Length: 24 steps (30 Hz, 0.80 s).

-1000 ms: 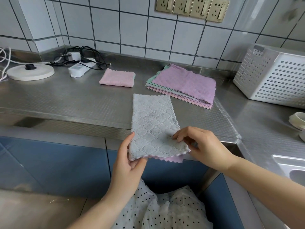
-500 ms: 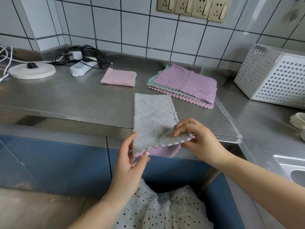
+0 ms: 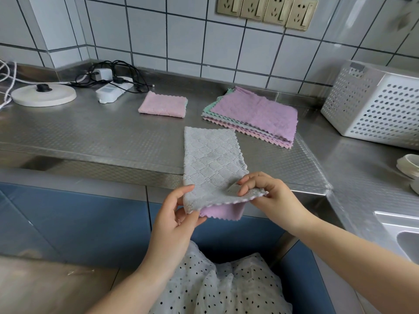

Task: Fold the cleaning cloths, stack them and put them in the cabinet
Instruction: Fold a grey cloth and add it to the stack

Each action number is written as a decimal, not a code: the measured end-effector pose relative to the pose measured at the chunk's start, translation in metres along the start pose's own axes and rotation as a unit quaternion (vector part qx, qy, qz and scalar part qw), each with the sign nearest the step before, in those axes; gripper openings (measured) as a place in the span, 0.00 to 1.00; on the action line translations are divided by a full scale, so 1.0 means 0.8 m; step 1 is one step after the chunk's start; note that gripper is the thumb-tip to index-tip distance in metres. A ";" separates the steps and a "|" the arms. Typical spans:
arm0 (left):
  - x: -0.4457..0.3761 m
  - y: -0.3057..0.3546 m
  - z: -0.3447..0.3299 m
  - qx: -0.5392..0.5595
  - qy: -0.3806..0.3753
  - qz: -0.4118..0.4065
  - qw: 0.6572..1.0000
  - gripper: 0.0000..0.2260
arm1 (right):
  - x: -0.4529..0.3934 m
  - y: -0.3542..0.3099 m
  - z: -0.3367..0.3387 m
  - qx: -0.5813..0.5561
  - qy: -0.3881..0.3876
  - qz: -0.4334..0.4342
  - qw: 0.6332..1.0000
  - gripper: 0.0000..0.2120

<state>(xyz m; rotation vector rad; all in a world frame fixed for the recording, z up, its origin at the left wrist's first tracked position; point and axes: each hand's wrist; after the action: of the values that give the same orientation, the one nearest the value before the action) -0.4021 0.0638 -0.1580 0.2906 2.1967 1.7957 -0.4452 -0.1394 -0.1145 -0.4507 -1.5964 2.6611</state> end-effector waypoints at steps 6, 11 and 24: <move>-0.001 0.004 0.009 0.003 0.021 0.018 1.000 0.19 | 0.000 -0.002 -0.003 -0.227 -0.003 -0.042 0.973 0.25; 0.002 0.017 0.010 0.167 -0.004 0.096 0.981 0.16 | 0.003 0.003 -0.010 -0.108 -0.020 0.027 0.994 0.18; 0.003 0.032 0.022 0.238 -0.008 0.132 0.962 0.14 | 0.018 0.004 -0.033 -0.093 0.068 0.002 0.993 0.29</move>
<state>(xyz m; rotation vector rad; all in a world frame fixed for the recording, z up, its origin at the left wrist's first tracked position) -0.3985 0.0861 -0.1361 0.7268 2.6590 1.3366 -0.4518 -0.1162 -0.1319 -0.6239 -1.8084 2.4342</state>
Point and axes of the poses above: each hand's wrist, its own x-axis away from the middle knuckle, its own z-axis out of the back of the hand, y = z × x, and after that the axes turned 4 degrees about -x, right-handed
